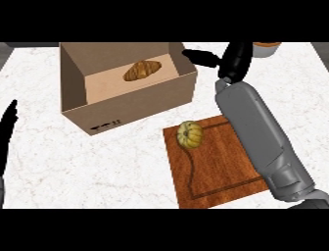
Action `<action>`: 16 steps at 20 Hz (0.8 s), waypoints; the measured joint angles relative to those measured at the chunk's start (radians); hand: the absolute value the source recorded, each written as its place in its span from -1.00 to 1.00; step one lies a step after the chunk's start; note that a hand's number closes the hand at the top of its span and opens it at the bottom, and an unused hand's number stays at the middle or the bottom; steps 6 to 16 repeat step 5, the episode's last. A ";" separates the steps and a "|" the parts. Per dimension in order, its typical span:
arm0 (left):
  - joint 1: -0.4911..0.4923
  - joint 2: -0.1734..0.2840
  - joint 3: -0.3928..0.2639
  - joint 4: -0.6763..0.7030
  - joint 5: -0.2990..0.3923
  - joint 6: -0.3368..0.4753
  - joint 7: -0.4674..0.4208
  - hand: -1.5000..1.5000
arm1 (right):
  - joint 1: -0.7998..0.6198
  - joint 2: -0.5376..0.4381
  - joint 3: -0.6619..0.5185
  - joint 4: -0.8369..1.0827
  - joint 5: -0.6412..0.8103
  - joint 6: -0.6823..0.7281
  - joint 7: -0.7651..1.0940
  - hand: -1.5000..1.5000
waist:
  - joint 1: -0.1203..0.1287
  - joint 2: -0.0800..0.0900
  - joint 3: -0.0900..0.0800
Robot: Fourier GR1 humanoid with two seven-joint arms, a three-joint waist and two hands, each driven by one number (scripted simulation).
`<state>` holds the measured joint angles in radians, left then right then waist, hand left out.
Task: Pick the croissant from the cutting board and place it in the cardboard box
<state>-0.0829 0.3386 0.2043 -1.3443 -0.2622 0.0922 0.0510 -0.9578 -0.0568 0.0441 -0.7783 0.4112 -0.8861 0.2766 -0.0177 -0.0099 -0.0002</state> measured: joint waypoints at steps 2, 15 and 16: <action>0.008 0.008 0.009 -0.008 0.009 -0.011 0.008 0.00 | 0.077 -0.027 0.030 -0.108 0.012 0.037 0.034 -1.00 | -0.009 -0.003 0.000; 0.016 0.003 0.010 -0.015 0.009 -0.011 0.011 0.00 | 0.201 -0.080 0.069 -0.267 0.021 0.114 0.090 -1.00 | -0.013 -0.003 0.000; 0.016 0.003 0.010 -0.015 0.009 -0.011 0.011 0.00 | 0.201 -0.080 0.069 -0.267 0.021 0.114 0.090 -1.00 | -0.013 -0.003 0.000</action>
